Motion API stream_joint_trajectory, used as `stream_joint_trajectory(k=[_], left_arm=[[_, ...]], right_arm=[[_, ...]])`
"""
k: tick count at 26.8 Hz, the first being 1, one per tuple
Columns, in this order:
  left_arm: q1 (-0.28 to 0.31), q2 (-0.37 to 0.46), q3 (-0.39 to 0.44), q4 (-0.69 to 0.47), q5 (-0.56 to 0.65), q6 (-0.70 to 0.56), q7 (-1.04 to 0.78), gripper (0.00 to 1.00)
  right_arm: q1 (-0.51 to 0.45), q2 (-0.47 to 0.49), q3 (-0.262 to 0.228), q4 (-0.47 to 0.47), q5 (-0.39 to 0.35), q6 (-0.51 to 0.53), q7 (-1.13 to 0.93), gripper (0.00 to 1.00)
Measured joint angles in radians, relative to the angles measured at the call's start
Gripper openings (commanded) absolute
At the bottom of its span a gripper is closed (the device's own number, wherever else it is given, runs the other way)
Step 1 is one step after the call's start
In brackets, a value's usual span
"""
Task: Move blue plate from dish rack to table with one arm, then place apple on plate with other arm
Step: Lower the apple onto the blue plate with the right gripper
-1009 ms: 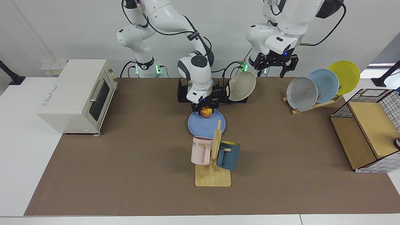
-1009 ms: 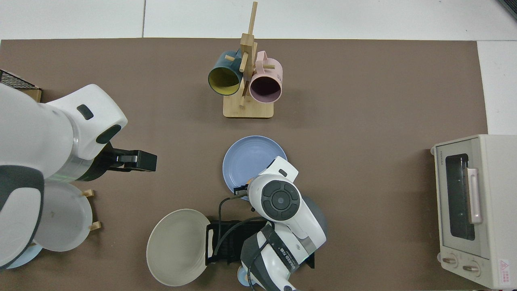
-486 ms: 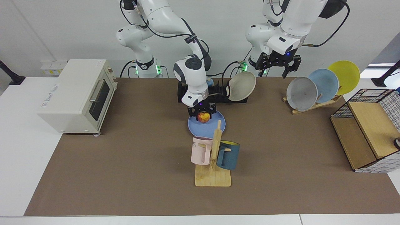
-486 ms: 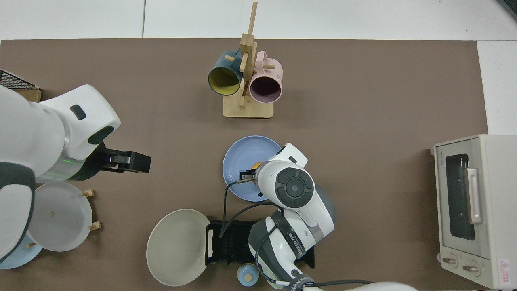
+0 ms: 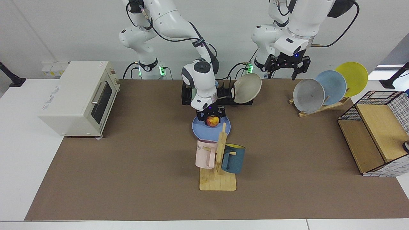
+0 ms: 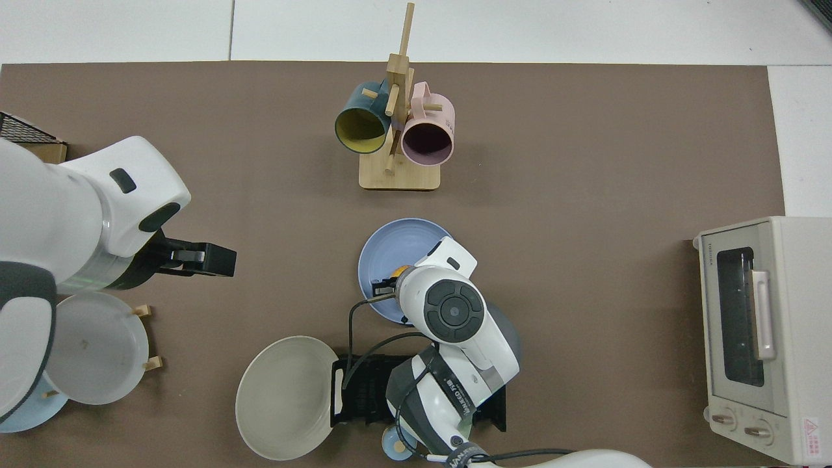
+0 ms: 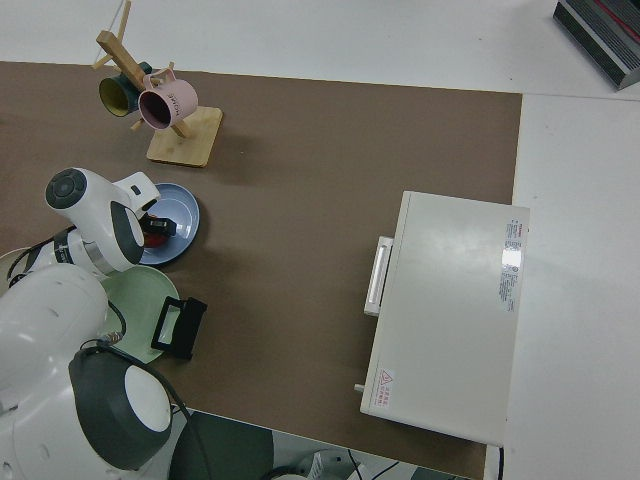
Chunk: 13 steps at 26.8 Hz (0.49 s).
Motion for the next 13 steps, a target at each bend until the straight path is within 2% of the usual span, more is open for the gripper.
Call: stream_joint_trajectory(k=[1,3,8,13], left_arm=[[0.0,0.0,0.0,0.0,0.0,0.0,0.0,1.0],[0.0,0.0,-0.001,0.0,0.0,0.0,0.001,1.0],[0.0,0.0,-0.001,0.008,0.001,0.0,0.001,1.0],[0.006,0.02,0.002,0.074,0.001,-0.033,0.002,1.0]], right_arm=[[0.0,0.0,0.0,0.0,0.0,0.0,0.0,0.18],[0.0,0.0,0.0,0.0,0.0,0.0,0.0,1.0],[0.0,0.001,-0.001,0.0,0.002,0.0,0.016,1.0],[0.0,-0.004,-0.007,0.01,0.002,-0.001,0.039,1.0]])
